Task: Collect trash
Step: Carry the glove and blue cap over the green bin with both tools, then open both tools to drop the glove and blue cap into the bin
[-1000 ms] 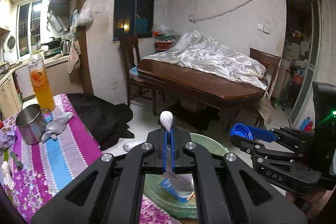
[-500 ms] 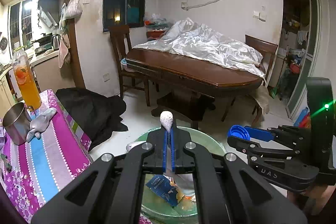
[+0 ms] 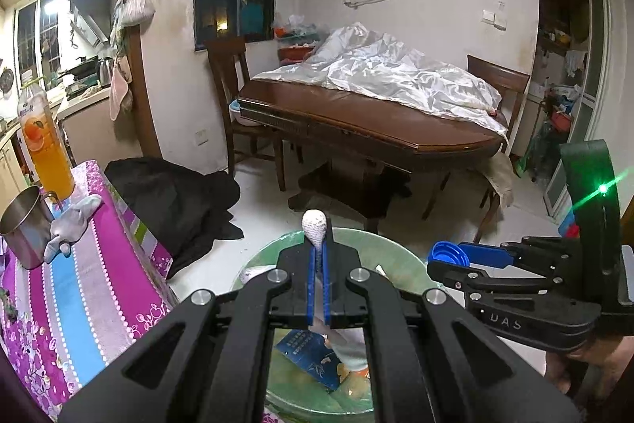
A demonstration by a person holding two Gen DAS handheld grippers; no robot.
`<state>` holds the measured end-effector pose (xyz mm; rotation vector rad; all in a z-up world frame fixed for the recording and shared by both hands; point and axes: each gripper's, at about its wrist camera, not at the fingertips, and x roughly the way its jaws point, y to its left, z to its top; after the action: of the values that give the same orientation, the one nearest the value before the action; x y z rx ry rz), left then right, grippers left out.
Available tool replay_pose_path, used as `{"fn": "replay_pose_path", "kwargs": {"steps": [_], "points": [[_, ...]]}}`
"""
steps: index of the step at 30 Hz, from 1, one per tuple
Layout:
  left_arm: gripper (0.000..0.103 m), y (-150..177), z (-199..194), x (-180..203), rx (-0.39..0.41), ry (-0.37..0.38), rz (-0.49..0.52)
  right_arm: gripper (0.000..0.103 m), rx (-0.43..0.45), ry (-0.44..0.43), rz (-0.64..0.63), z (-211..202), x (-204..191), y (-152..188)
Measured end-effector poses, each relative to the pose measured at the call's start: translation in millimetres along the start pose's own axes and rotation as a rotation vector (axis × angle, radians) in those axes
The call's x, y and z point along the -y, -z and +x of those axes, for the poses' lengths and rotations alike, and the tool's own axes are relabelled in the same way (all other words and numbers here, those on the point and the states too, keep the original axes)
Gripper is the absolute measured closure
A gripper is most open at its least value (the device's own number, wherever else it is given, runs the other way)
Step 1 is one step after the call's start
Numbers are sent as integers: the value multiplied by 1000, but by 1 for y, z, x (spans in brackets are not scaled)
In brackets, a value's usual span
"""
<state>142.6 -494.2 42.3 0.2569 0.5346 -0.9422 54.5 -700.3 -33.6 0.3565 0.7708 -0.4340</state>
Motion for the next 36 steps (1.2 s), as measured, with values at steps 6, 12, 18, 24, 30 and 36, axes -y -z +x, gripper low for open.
{"fn": "replay_pose_path", "kwargs": {"steps": [6,12,18,24,30,36], "points": [[102,-1,2,0,-4,-2,1,63,-3,-9,-5,2,-2,-2],[102,1,5,0,-7,-5,-1,63,-6,-13,-3,4,0,-3],[102,4,12,-4,-15,-8,-9,63,-9,-21,-1,8,1,-3],[102,4,13,-4,-17,-9,-10,63,-15,-27,-2,12,2,-3],[101,5,18,-9,-28,-15,-16,63,-17,-30,-2,14,3,-3],[95,7,26,-12,-53,-19,-19,51,-14,-42,9,15,6,-3]]}}
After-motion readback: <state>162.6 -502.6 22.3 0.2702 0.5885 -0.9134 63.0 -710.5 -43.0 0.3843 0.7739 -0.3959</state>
